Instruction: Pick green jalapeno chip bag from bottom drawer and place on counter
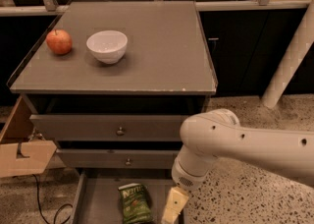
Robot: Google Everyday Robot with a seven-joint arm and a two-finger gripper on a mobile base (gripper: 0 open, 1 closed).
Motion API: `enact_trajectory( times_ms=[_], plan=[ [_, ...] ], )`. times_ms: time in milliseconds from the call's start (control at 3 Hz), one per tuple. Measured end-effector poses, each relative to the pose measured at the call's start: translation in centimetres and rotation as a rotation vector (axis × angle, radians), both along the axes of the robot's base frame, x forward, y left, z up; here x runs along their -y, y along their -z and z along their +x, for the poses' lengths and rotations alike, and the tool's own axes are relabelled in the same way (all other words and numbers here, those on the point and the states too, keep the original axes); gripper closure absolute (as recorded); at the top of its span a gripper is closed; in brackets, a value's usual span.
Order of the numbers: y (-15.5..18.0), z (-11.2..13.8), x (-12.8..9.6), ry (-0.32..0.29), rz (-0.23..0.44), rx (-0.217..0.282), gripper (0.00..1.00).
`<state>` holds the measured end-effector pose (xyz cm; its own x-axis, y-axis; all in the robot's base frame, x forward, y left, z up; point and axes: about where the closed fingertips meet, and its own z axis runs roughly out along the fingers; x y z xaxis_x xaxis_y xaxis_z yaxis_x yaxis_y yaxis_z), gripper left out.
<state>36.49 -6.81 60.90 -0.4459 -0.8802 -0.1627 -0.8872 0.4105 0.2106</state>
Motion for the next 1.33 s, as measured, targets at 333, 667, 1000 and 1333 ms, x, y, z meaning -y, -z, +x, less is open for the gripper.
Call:
enact_trajectory(
  times_ms=[333,667,1000,1333],
  plan=[
    [2.7,0.8,-0.1,0.035,0.075,0.001,0.00],
    [5.6,2.1,0.3,0.068,0.121,0.007,0.00],
    [7.6,2.6,0.3,0.080,0.112,-0.035,0.00],
    [8.0,2.4,0.3,0.082,0.115,-0.044,0.00]
  ],
)
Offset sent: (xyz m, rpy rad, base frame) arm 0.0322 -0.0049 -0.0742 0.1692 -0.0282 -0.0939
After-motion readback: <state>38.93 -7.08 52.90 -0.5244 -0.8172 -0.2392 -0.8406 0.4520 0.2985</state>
